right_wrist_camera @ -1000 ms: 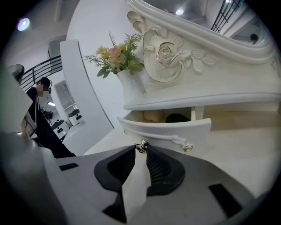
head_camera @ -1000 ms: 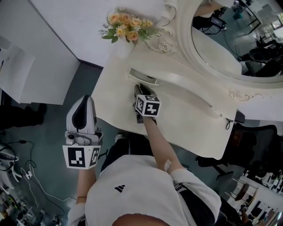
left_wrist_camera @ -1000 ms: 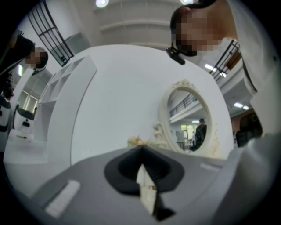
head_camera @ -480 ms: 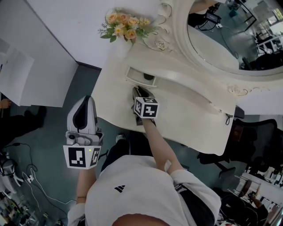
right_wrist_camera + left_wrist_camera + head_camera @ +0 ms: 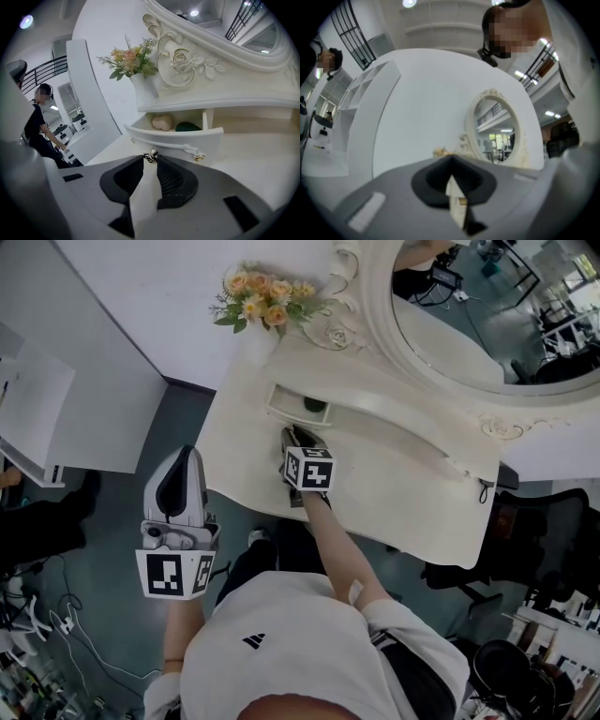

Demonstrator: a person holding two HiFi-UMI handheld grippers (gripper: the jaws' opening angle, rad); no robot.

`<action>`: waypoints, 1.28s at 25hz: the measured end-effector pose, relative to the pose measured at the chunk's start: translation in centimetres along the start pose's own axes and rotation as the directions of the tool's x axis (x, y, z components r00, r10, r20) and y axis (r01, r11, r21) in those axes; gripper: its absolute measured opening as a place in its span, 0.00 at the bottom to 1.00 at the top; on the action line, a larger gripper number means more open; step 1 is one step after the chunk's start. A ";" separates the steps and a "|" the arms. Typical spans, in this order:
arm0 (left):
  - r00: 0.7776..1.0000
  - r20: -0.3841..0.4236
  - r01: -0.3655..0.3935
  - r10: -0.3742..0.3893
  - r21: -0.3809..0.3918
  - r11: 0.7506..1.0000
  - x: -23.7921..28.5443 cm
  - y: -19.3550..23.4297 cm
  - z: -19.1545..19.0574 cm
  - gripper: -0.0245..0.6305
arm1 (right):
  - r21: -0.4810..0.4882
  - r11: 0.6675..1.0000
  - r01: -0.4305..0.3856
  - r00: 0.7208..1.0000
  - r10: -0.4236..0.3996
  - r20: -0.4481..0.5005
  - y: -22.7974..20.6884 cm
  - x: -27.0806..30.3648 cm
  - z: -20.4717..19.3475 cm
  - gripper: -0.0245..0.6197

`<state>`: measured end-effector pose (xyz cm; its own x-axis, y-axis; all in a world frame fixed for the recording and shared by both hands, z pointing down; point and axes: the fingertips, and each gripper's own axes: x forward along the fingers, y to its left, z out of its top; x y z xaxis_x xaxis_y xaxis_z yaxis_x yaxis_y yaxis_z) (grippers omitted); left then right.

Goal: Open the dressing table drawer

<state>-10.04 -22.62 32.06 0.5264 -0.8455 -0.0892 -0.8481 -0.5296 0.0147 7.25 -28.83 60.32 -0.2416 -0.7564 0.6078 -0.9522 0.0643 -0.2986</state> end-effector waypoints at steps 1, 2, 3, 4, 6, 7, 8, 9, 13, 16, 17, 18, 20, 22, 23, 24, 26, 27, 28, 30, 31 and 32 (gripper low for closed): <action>1.000 0.001 0.002 -0.002 0.001 1.000 -0.1 -0.1 0.1 0.05 | -0.003 1.000 0.006 1.000 -0.006 0.004 0.0 -0.2 0.0 0.18; 1.000 0.001 0.004 -0.004 0.003 1.000 -0.1 -0.1 0.1 0.05 | -0.005 1.000 0.011 1.000 -0.011 0.012 0.0 -0.5 0.1 0.18; 1.000 0.000 0.007 -0.007 0.005 1.000 -0.2 -0.2 0.2 0.05 | -0.004 1.000 0.015 1.000 -0.015 0.021 0.0 -0.8 0.1 0.18; 1.000 0.001 0.010 -0.010 0.006 1.000 -0.2 -0.2 0.2 0.05 | -0.003 1.000 0.017 0.999 -0.017 0.030 0.0 -1.2 0.2 0.18; 1.000 0.005 0.019 -0.019 0.007 1.000 -0.1 -0.4 0.3 0.05 | -0.008 1.000 0.021 0.999 -0.020 0.048 0.0 -1.9 0.5 0.17; 1.000 0.008 0.025 -0.025 0.006 1.000 -0.1 -0.5 0.3 0.05 | -0.014 1.000 0.024 0.998 -0.023 0.057 -0.1 -2.3 0.6 0.16; 0.999 0.012 0.032 -0.032 0.006 0.999 0.0 -0.7 0.4 0.05 | -0.022 0.999 0.028 0.997 -0.027 0.067 -0.2 -2.8 0.8 0.14; 0.999 0.016 0.039 -0.039 0.005 0.999 0.0 -0.9 0.5 0.05 | -0.031 0.999 0.034 0.996 -0.031 0.079 -0.2 -3.3 0.9 0.11; 0.997 0.026 0.068 -0.068 0.001 0.998 0.1 -1.9 0.6 0.05 | -0.063 0.997 0.049 0.990 -0.040 0.132 -0.4 -5.7 1.8 0.04; 0.996 0.033 0.088 -0.088 -0.001 0.996 0.2 -2.6 0.7 0.05 | -0.098 0.993 0.061 0.985 -0.044 0.170 -0.4 -7.6 2.5 0.04; 0.995 0.034 0.094 -0.094 0.000 0.996 0.2 -2.8 0.8 0.05 | -0.109 0.992 0.065 0.982 -0.045 0.182 -0.4 -8.2 2.7 0.04; 0.994 0.034 0.100 -0.100 0.000 0.995 0.1 -3.0 0.8 0.05 | -0.118 0.991 0.069 0.980 -0.045 0.194 -0.3 -8.9 2.9 0.04; 0.993 0.035 0.112 -0.112 0.001 0.994 0.1 -3.5 0.9 0.05 | -0.132 0.988 0.077 0.975 -0.046 0.218 -0.2 -10.1 3.3 0.04; 0.992 0.036 0.124 -0.124 0.003 0.992 0.0 -3.9 1.0 0.05 | -0.143 0.986 0.085 0.969 -0.048 0.244 -0.1 -11.3 3.7 0.04; 0.991 0.037 0.129 -0.129 0.004 0.992 -0.1 -4.2 1.0 0.05 | -0.149 0.985 0.089 0.966 -0.049 0.256 0.0 -11.9 3.9 0.04; 0.990 0.038 0.135 -0.135 0.005 0.991 -0.1 -4.3 1.0 0.05 | -0.155 0.983 0.094 0.962 -0.050 0.267 0.0 -12.4 4.1 0.04; 0.989 0.038 0.145 -0.145 0.007 0.989 -0.1 -4.7 1.1 0.05 | -0.168 0.980 0.103 0.956 -0.051 0.290 0.2 -13.5 4.5 0.04; 0.988 0.039 0.150 -0.150 0.007 0.989 -0.1 -4.8 1.1 0.05 | -0.174 0.979 0.108 0.952 -0.052 0.302 0.3 -14.1 4.7 0.04; 0.987 0.039 0.156 -0.156 0.008 0.988 -0.1 -5.0 1.2 0.05 | -0.179 0.977 0.113 0.948 -0.053 0.314 0.4 -14.6 4.9 0.04; 0.985 0.041 0.169 -0.169 0.007 0.986 -0.1 -5.3 1.3 0.05 | -0.183 0.975 0.124 0.939 -0.056 0.338 0.6 -15.8 5.5 0.04; 0.983 0.042 0.176 -0.176 0.007 0.984 -0.1 -5.5 1.4 0.05 | -0.183 0.975 0.129 0.935 -0.058 0.350 0.6 -16.4 5.7 0.04; 0.982 0.042 0.183 -0.183 0.007 0.983 -0.1 -5.6 1.4 0.05 | -0.184 0.974 0.136 0.931 -0.061 0.361 0.7 -16.9 6.0 0.04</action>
<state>-5.39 -19.50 30.57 0.6699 -0.7306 -0.1322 -0.7378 -0.6749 -0.0090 11.82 -19.87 45.44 -0.0990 -0.9427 0.3185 -0.9941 0.0798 -0.0728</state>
